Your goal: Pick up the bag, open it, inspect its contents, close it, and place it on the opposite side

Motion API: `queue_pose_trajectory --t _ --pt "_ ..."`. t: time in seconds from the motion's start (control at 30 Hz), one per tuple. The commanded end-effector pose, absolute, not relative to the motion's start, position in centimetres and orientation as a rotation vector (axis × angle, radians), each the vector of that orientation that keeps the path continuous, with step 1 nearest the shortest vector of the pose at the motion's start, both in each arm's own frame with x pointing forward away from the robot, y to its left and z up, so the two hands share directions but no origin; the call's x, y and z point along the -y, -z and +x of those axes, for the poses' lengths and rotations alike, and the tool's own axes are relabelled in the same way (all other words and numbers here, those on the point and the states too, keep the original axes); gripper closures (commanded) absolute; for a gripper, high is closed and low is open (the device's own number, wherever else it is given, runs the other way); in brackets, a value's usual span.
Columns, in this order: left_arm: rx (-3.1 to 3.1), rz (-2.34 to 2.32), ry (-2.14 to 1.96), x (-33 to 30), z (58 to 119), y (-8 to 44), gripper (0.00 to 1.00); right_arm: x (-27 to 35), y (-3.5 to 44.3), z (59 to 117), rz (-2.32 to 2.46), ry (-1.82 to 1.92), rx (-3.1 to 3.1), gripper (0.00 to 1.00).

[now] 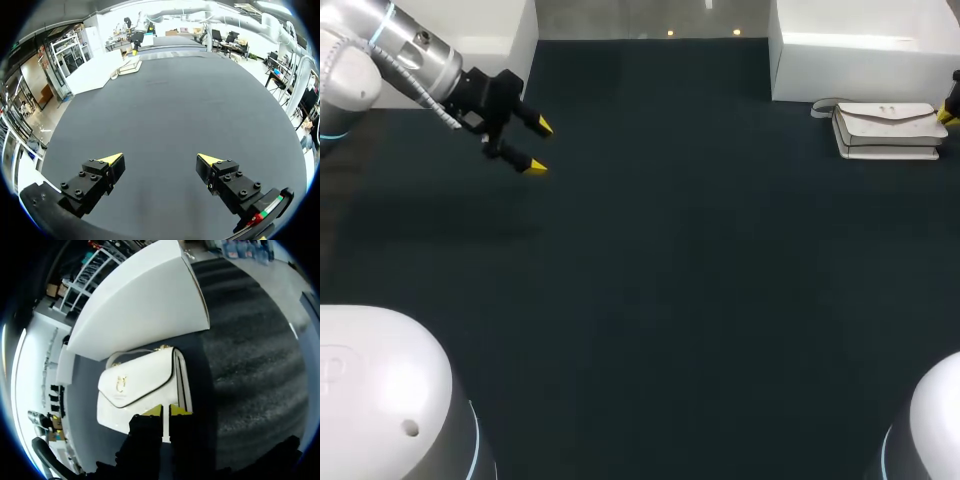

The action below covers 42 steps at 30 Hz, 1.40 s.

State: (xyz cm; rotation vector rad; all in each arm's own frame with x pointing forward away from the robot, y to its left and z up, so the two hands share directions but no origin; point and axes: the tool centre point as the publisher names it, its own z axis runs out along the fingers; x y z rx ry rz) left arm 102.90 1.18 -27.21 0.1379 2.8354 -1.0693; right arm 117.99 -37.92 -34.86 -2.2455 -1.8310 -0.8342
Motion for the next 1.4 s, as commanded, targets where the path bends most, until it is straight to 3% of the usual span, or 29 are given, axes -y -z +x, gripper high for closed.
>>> queue_pose_trajectory --t 0.03,0.97,1.0,1.03,1.07,1.13,1.4 --pt "-2.832 0.139 1.073 -1.2 102.9 27.3 0.00 37.6 34.1 118.3 -2.037 0.511 1.838 1.00" --pt "-2.832 0.139 1.073 -1.2 102.9 27.3 0.00 30.5 31.0 115.2 -1.952 0.385 2.090 1.00" --pt "-2.832 0.139 1.073 -1.2 102.9 27.3 0.00 30.5 30.9 115.0 -1.953 0.383 2.092 0.92" --pt "-2.832 0.139 1.073 -1.2 102.9 27.3 0.00 30.5 30.8 114.8 -1.957 0.379 2.097 0.69" --pt "-2.832 0.139 1.073 -1.2 102.9 27.3 0.00 30.4 30.7 114.7 -1.959 0.375 2.100 0.55" --pt "-2.832 0.139 1.073 -1.2 102.9 27.3 0.00 30.5 30.6 114.5 -1.962 0.374 2.101 0.00" --pt "-2.832 0.139 1.073 -1.2 102.9 27.3 0.00 32.9 30.6 114.6 -2.011 0.451 2.006 0.00"
